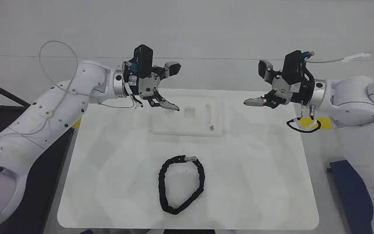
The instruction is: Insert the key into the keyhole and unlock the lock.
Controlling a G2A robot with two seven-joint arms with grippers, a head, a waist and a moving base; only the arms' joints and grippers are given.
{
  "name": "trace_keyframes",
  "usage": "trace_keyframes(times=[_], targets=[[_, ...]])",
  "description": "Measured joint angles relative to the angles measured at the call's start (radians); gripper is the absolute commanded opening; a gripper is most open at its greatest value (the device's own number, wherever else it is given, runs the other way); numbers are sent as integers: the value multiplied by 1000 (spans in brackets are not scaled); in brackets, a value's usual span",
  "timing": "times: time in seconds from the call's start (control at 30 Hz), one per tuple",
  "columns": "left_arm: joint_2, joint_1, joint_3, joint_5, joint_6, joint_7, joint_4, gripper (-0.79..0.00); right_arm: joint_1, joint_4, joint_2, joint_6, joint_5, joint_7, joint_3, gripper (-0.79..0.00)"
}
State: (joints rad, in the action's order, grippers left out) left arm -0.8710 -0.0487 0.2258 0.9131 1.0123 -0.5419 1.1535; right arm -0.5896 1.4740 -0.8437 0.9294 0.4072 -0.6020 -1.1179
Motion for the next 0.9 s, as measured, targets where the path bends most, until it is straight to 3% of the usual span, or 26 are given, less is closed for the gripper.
trace_keyframes(times=[0.6,0.9], targets=[[0,0,0,0,0,0,0,0,0,0,0,0,0,0,0,0],[0,0,0,0,0,0,0,0,-75,14,-16,-124,60,44,68,0]])
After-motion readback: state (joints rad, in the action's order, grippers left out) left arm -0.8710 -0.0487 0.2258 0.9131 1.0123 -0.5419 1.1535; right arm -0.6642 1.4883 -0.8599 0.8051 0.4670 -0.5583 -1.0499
